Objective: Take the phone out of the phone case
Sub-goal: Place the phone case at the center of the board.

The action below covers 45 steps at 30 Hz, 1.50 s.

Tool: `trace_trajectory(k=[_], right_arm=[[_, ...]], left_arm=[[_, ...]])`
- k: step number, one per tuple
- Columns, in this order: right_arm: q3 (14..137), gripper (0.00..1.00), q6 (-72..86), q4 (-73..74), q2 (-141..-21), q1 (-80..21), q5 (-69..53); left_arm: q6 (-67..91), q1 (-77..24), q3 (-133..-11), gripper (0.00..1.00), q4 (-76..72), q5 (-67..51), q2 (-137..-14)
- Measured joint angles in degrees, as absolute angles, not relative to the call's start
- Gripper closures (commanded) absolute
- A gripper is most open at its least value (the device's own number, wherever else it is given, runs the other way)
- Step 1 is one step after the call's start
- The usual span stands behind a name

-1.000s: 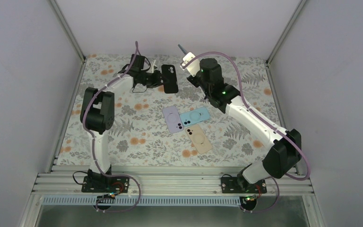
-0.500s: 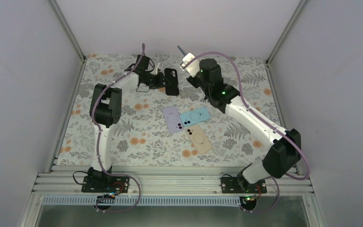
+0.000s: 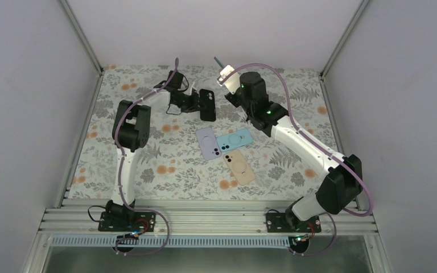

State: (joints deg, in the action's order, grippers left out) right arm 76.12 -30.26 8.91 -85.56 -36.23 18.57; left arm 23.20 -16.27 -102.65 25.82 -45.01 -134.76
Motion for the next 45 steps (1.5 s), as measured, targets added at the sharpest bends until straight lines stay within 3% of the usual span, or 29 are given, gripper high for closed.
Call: trace_trajectory(k=[14,21,28,41,45], right_arm=[[76.1,0.96,-30.2,8.9,-85.6,-36.2,18.4],[76.1,0.96,-30.1,8.9,-85.6,-36.2,18.2],[76.1,0.96,-29.9,9.2,-85.6,-36.2,17.4],[76.1,0.96,-29.9,9.6,-85.6,-36.2,17.1],[76.1,0.96,-30.2,9.5,-85.6,-36.2,17.1]], left_arm=[[22.8,-16.3,-101.7,0.97,26.6,-45.4,-135.2],[21.0,-16.7,-103.0,0.74,29.3,-40.4,-135.3],[19.3,-17.3,-104.2,0.60,31.0,-35.1,-135.7],[18.5,-17.8,-104.6,0.16,31.1,-27.7,-133.7],[18.6,-17.2,-102.4,0.12,31.6,-27.6,-130.9]])
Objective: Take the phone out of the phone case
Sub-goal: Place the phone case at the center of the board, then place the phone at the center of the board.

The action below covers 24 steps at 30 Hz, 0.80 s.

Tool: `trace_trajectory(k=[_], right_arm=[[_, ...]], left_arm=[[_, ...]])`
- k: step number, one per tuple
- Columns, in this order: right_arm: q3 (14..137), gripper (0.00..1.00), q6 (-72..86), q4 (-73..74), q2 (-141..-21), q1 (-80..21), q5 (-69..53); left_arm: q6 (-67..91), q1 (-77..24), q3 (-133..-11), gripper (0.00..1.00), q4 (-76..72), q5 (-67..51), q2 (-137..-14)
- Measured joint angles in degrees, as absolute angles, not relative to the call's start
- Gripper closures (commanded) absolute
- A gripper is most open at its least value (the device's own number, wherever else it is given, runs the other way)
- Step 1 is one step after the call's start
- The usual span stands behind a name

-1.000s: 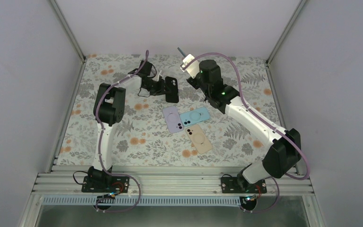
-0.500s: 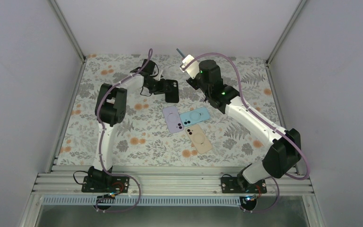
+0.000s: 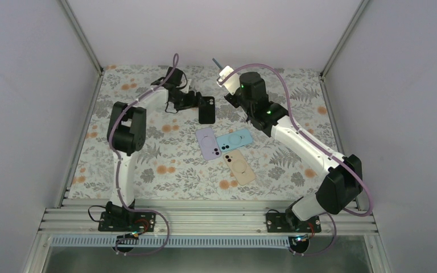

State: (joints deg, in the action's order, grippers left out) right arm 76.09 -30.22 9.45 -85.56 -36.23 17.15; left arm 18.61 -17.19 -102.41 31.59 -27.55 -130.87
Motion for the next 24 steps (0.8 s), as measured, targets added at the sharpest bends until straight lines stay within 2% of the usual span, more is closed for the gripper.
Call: trace_trajectory(k=[6,13,24], right_arm=[[76.1,0.96,-31.8,8.6,-85.6,-36.2,17.2],[76.6,0.96,-36.8,4.9,-86.7,-36.3,18.5],[70.8,0.96,-53.1,-12.1,-87.5,-39.7,28.1]], left_arm=[[20.0,-14.8,-98.8,0.12,29.5,-30.2,-119.6],[26.8,-9.1,-95.3,0.12,18.4,-37.7,-104.7],[42.3,-9.1,-90.7,0.14,2.7,-50.6,-100.4]])
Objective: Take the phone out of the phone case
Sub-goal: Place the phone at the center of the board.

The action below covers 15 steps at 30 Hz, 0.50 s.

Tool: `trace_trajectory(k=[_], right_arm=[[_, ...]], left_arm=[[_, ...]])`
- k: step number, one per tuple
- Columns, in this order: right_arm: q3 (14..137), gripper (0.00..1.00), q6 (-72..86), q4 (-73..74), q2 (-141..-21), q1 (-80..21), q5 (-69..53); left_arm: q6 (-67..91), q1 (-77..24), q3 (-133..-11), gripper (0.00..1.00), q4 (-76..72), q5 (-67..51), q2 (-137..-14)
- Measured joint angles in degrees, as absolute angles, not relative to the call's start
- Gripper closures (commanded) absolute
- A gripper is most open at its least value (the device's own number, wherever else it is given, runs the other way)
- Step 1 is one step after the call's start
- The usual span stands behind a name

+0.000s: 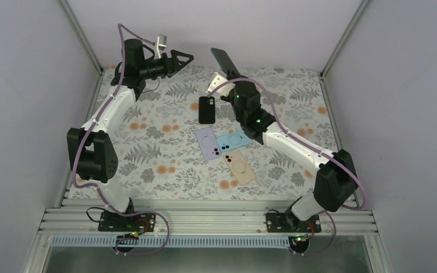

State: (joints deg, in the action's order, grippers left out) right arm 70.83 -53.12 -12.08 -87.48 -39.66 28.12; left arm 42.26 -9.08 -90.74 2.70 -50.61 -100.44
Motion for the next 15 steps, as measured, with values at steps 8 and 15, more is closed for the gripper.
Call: trace_trajectory(k=[8,15], right_arm=[[61.3,0.96,-65.8,-24.9,-87.5,-43.7,32.6],[59.2,0.96,-72.3,-32.8,-87.5,-46.5,34.6]], left_arm=[[49.4,-9.9,-87.8,0.15,-3.5,-54.8,-100.4],[51.0,-13.2,-86.6,0.19,-5.0,-55.5,-100.6]])
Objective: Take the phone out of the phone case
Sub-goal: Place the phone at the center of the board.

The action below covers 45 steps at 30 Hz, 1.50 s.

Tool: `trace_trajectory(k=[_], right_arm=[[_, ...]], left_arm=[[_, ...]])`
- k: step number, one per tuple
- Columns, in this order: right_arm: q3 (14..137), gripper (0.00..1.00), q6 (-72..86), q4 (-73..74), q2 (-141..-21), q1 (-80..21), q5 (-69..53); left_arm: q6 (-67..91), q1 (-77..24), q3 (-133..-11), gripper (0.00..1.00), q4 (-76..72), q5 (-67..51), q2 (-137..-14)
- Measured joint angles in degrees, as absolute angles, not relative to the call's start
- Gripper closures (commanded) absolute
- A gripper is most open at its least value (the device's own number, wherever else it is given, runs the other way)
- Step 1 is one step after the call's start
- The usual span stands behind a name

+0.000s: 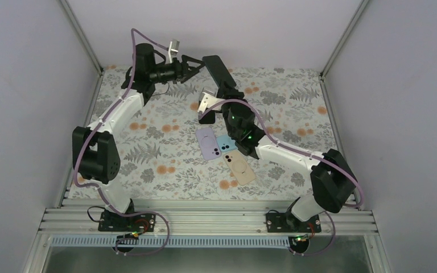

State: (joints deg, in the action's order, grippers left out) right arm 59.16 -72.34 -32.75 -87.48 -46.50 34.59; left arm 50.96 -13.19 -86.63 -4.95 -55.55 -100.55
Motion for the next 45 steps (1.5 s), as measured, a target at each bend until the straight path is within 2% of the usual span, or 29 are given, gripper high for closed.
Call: trace_trajectory(k=[17,23,25,28,32,36,38,41,42,45], right_arm=[[52.1,0.96,-85.1,-48.0,-87.5,-50.7,36.8],[50.5,0.96,-87.2,-50.5,-88.3,-51.4,37.0],[50.0,0.96,-87.6,-50.6,-88.6,-51.4,37.0],[49.9,0.96,-88.1,-51.2,-88.9,-51.4,37.2],[49.6,0.83,-88.4,-51.4,-89.4,-51.4,37.5],[48.9,0.65,-87.7,-50.7,-89.4,-51.4,37.6],[48.9,0.53,-86.7,-49.6,-89.4,-51.4,37.7],[48.9,0.24,-84.0,-48.1,-88.8,-51.4,37.6],[48.9,0.17,-82.9,-47.1,-88.4,-51.4,37.5],[49.5,0.07,-78.4,-41.9,-86.9,-51.5,36.7]], left_arm=[[51.8,-16.7,-86.1,0.37,-5.0,-55.8,-101.0],[52.8,-17.6,-85.9,0.55,-5.2,-55.8,-101.2],[53.5,-17.6,-85.5,0.67,-5.6,-55.8,-101.5],[54.0,-17.6,-85.1,0.77,-5.8,-55.8,-102.1],[55.2,-17.6,-85.1,0.85,-6.1,-56.0,-102.5],[56.4,-17.8,-85.1,0.94,-6.9,-56.6,-102.5],[56.3,-17.9,-85.1,0.97,-7.1,-57.1,-102.5],[55.5,-17.7,-85.1,0.98,-6.7,-57.0,-102.8],[55.0,-17.6,-85.1,0.98,-6.3,-56.7,-103.0],[53.3,-17.0,-85.2,0.98,-5.3,-56.0,-103.7]])
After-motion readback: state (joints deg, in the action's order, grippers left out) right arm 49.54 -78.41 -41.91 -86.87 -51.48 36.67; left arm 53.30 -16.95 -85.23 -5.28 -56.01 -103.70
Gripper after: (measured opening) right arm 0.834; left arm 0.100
